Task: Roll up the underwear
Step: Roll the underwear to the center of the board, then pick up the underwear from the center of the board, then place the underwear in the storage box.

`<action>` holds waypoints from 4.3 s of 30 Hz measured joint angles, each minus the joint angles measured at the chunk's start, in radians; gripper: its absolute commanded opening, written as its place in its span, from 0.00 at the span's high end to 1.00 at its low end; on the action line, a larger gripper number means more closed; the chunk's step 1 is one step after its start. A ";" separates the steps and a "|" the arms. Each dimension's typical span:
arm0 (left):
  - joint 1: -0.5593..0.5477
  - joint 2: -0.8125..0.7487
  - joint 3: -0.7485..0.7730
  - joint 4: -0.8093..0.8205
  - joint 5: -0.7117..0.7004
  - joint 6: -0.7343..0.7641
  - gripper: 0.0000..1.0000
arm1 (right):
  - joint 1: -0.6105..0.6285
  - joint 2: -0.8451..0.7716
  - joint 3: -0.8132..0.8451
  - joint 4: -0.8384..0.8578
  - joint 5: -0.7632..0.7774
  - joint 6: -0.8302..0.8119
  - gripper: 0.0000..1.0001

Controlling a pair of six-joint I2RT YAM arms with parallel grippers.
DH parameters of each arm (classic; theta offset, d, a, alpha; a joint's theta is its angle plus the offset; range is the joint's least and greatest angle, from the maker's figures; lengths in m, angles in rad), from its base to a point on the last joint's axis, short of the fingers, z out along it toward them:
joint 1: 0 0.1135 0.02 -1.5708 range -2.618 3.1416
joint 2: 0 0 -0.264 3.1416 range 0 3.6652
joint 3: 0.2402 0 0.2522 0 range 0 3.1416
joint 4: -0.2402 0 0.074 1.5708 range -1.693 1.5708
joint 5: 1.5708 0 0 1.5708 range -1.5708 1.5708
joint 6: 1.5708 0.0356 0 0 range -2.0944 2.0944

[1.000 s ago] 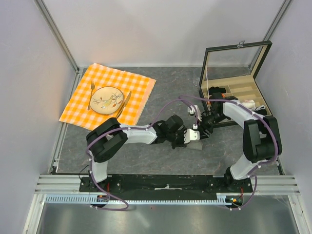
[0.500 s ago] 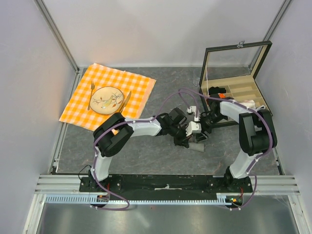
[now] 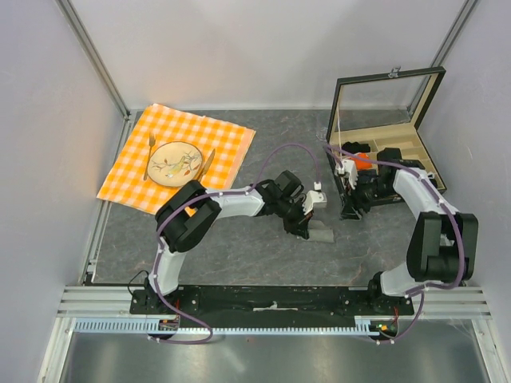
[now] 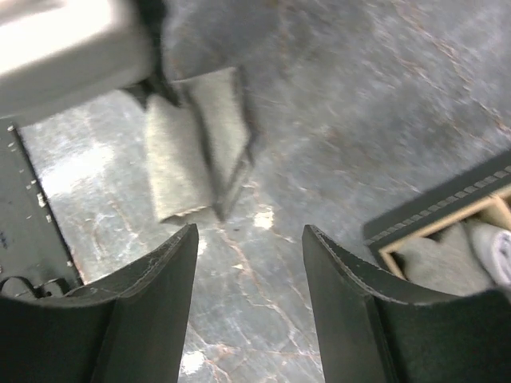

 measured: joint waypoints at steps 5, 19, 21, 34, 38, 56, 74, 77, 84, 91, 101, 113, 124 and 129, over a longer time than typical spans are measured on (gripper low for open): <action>0.018 0.031 0.043 -0.044 0.044 -0.037 0.98 | 0.029 -0.107 -0.090 -0.083 -0.072 -0.183 0.48; 0.039 0.076 0.104 -0.111 0.103 -0.089 0.98 | 0.152 -0.057 -0.188 0.092 -0.056 -0.024 0.32; 0.039 0.076 0.104 -0.110 0.102 -0.094 0.98 | 0.151 -0.027 -0.187 0.099 -0.055 0.033 0.32; 0.040 0.072 0.089 -0.084 0.099 -0.131 0.98 | 0.127 0.156 -0.128 0.167 -0.016 0.283 0.33; 0.040 0.070 0.084 -0.079 0.097 -0.133 0.98 | 0.127 0.190 -0.097 0.146 -0.015 0.322 0.34; 0.035 0.010 0.010 -0.028 -0.009 -0.213 0.69 | 0.194 0.276 -0.045 0.106 0.019 0.333 0.89; 0.087 -0.365 -0.331 0.054 -0.338 -0.259 0.48 | 0.211 0.205 -0.066 0.077 -0.003 0.223 1.00; 0.103 -0.451 -0.378 0.054 -0.351 -0.259 0.48 | 0.210 0.166 -0.066 0.062 -0.015 0.203 1.00; 0.158 -0.641 -0.427 0.048 -0.357 -0.260 0.49 | 0.193 0.107 -0.064 0.033 -0.056 0.187 1.00; 0.217 -0.794 -0.432 -0.013 -0.356 -0.276 0.46 | 0.114 0.063 0.034 -0.039 -0.075 0.187 1.00; 0.229 -1.139 -0.426 -0.219 -0.474 -0.236 0.37 | -0.159 0.128 0.508 -0.172 0.043 0.032 1.00; 0.229 -1.275 -0.515 -0.263 -0.530 -0.191 0.35 | -0.329 0.557 0.990 -0.304 0.277 -0.265 1.00; 0.229 -1.226 -0.524 -0.270 -0.551 -0.172 0.35 | -0.338 0.749 1.211 -0.334 0.334 -0.346 1.00; 0.229 -1.204 -0.524 -0.271 -0.559 -0.168 0.35 | -0.337 0.819 1.238 -0.322 0.359 -0.356 1.00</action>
